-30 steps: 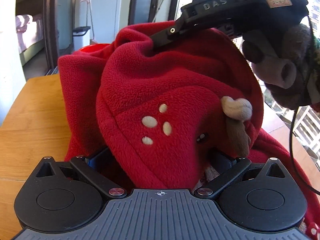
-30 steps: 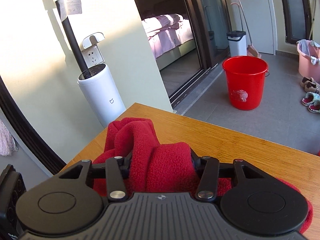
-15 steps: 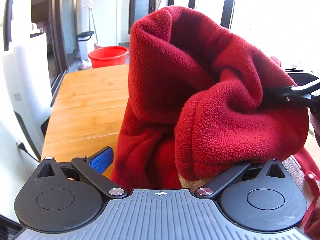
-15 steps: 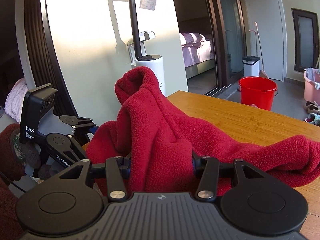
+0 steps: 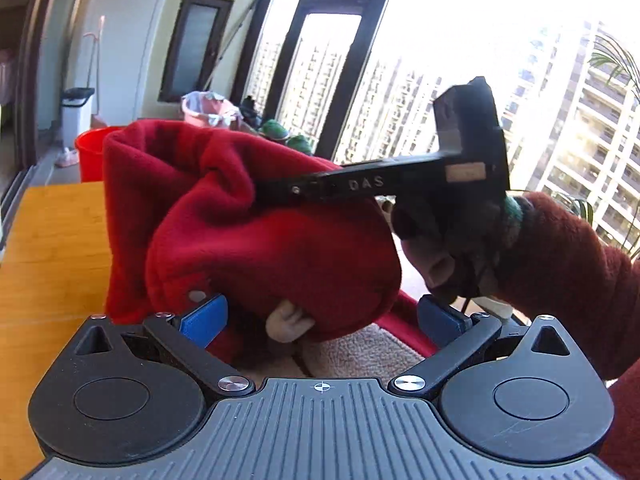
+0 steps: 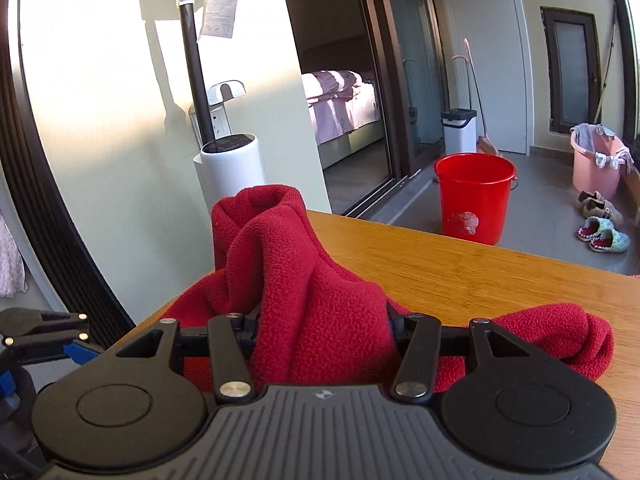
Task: Fold clothes
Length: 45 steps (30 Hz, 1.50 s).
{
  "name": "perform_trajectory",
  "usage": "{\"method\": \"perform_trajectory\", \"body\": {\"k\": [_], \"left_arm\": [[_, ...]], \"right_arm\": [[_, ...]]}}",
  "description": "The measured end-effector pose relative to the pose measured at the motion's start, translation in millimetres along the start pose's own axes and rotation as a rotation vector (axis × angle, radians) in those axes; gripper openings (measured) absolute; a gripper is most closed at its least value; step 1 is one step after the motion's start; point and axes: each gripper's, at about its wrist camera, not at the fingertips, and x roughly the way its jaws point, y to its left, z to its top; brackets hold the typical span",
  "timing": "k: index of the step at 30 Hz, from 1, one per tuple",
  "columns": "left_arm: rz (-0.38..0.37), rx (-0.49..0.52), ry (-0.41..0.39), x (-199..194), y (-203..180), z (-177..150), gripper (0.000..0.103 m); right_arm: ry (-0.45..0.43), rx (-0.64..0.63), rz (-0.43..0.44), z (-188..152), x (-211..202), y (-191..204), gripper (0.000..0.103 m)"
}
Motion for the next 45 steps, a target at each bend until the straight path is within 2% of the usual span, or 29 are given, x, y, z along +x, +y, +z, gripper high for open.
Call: {"method": "perform_trajectory", "body": {"k": [2, 3, 5, 7, 10, 14, 20, 24, 30, 34, 36, 38, 40, 41, 43, 45], "left_arm": [[-0.015, -0.007, 0.032, 27, 7, 3, 0.096], [-0.023, -0.029, 0.059, 41, 13, 5, 0.089], [-0.009, -0.067, 0.122, 72, 29, 4, 0.089], [0.024, -0.039, 0.152, 98, 36, 0, 0.093], [0.035, 0.029, 0.128, 112, 30, -4, 0.102], [0.083, 0.051, 0.128, 121, 17, -4, 0.103], [0.112, 0.013, 0.099, 142, 11, 1, 0.103], [0.124, -0.001, 0.086, 150, 8, 1, 0.103], [0.059, -0.031, 0.097, 128, 15, -4, 0.103], [0.023, 0.037, 0.098, 66, 12, -16, 0.103], [0.027, 0.041, 0.083, 29, 15, -21, 0.103], [0.057, 0.011, 0.040, -2, 20, -19, 0.103], [0.106, -0.048, -0.035, -15, 29, -1, 0.103], [0.126, -0.080, -0.079, -19, 31, 7, 0.103], [0.153, -0.160, -0.152, -21, 38, 20, 0.103], [0.162, -0.238, -0.181, -18, 48, 26, 0.103]], "right_arm": [[0.020, 0.016, 0.014, 7, 9, -10, 0.050], [0.027, 0.014, 0.016, 9, 12, -13, 0.050], [0.043, 0.011, 0.020, 13, 19, -19, 0.050], [0.055, -0.013, 0.022, 14, 22, -18, 0.050], [0.060, -0.073, 0.005, 8, 20, -5, 0.050], [0.059, -0.085, -0.013, 7, 17, -3, 0.050], [0.055, -0.097, -0.066, 14, 19, -9, 0.050], [0.045, -0.079, -0.069, 13, 18, -13, 0.050], [0.031, -0.125, -0.057, -6, -1, 6, 0.050], [0.011, -0.215, -0.095, -38, -18, 35, 0.051], [-0.006, -0.311, -0.126, -62, -25, 61, 0.053], [-0.022, -0.415, -0.150, -88, -30, 89, 0.056], [-0.023, -0.495, -0.152, -111, -32, 112, 0.066], [-0.023, -0.520, -0.157, -120, -33, 121, 0.067], [-0.019, -0.538, -0.157, -133, -38, 133, 0.069], [-0.012, -0.504, -0.141, -136, -47, 133, 0.069]]}}
